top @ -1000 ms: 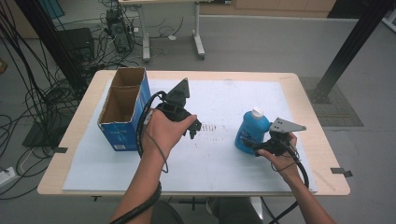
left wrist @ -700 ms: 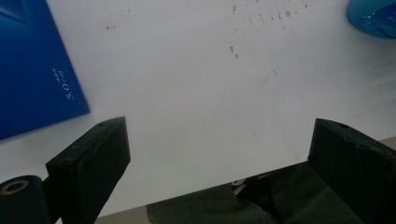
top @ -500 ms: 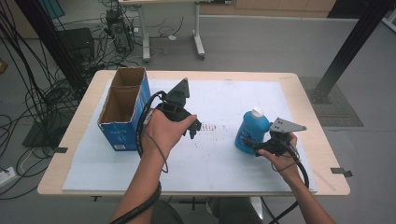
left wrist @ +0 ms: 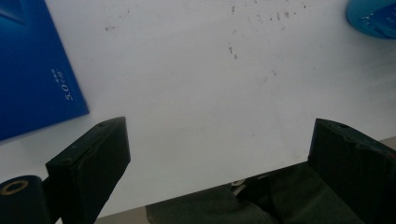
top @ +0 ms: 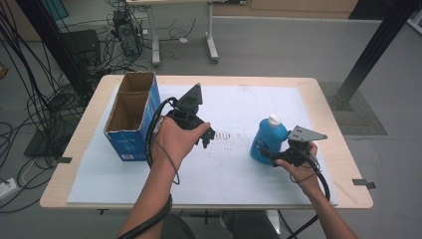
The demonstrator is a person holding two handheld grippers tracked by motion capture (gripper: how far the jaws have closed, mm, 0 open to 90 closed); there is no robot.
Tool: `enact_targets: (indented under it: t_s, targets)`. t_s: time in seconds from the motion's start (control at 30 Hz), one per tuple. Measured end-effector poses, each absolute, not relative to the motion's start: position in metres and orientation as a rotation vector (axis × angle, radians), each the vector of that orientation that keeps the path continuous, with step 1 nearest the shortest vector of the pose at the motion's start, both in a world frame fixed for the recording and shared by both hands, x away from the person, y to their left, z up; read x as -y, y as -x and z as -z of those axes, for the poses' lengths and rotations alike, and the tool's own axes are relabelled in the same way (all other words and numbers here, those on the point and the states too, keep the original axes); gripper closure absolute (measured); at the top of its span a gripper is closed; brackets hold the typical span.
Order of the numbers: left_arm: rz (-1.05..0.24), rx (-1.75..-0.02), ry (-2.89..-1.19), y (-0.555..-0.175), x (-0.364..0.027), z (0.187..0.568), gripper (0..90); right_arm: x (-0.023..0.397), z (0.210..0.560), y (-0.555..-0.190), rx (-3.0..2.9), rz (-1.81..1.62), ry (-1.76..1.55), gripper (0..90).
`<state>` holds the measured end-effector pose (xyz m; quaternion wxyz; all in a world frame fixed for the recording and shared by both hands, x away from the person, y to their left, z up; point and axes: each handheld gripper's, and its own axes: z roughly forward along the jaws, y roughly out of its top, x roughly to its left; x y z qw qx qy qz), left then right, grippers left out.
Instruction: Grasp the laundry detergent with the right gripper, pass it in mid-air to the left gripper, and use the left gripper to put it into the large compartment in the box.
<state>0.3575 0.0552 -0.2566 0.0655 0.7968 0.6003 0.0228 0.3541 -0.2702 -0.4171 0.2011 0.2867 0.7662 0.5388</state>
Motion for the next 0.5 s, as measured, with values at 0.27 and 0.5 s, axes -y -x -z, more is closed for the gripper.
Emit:
enact_targets:
  t_s: [0.27, 0.5]
  targets:
    - [-0.076, -1.807, -2.403, -0.3577, -0.0551, 0.257, 6.1, 0.2702, 0.4184, -0.3542, -2.145, -1.504, -0.801, 2.1]
    - [-0.076, -1.811, -2.398, -0.3576, -0.0558, 0.2573, 6.1, 0.2694, 0.4196, -0.3543, -2.15, -1.507, -0.8, 2.5]
